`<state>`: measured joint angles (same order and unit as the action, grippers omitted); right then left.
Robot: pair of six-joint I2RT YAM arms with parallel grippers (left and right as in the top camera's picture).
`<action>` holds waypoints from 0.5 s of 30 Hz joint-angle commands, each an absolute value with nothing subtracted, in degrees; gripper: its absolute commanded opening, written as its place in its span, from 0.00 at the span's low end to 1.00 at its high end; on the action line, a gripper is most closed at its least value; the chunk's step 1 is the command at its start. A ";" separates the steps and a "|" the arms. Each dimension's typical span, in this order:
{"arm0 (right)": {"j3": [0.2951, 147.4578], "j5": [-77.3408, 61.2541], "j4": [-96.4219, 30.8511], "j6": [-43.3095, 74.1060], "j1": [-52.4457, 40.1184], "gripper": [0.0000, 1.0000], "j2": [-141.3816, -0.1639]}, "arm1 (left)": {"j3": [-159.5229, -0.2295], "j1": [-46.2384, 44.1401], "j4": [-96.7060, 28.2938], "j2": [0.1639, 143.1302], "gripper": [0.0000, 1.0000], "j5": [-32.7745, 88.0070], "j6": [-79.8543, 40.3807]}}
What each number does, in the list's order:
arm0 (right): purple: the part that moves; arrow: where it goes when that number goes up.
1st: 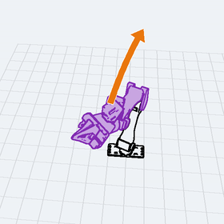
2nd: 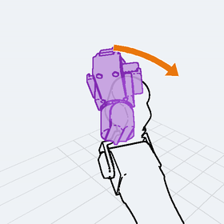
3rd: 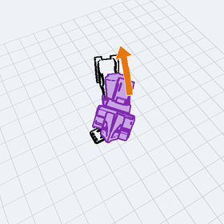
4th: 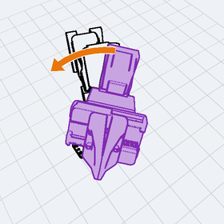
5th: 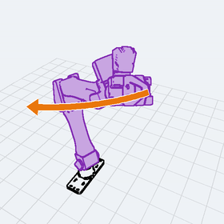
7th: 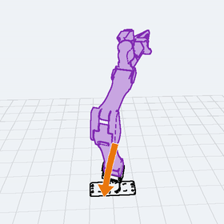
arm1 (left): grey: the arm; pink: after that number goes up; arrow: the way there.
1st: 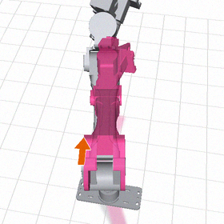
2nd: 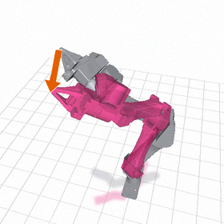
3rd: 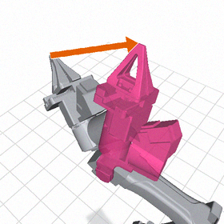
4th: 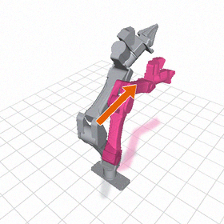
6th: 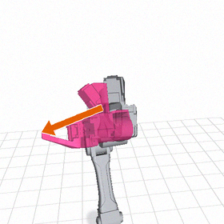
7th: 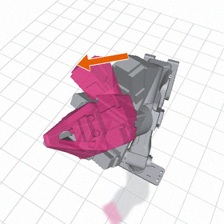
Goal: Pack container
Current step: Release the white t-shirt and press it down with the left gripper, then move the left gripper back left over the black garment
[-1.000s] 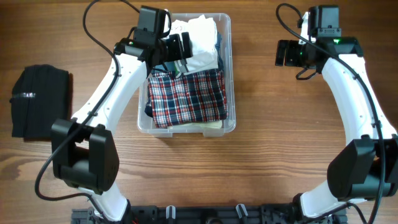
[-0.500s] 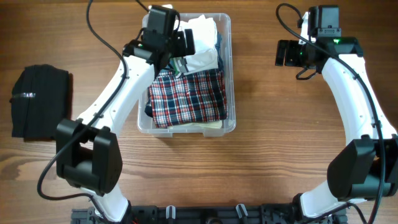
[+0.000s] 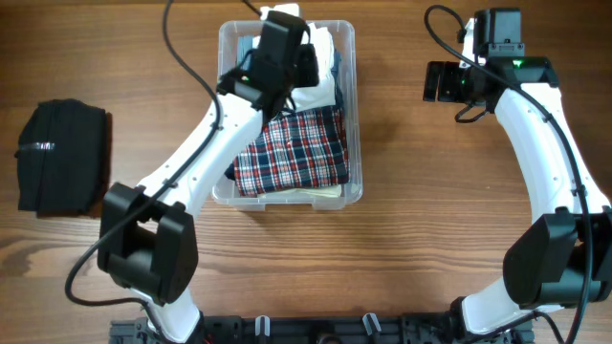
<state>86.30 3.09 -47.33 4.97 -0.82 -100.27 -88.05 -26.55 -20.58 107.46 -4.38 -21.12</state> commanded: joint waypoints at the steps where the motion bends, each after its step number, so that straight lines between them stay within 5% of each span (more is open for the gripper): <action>1: 87.35 3.66 -47.18 6.04 -0.78 1.00 -98.94 | -89.30 -26.74 -19.92 110.96 0.30 -4.29 -21.45; 15: 87.35 3.66 -47.18 6.04 -0.78 1.00 -98.94 | -89.36 -26.74 -21.54 119.31 0.37 -7.79 -21.45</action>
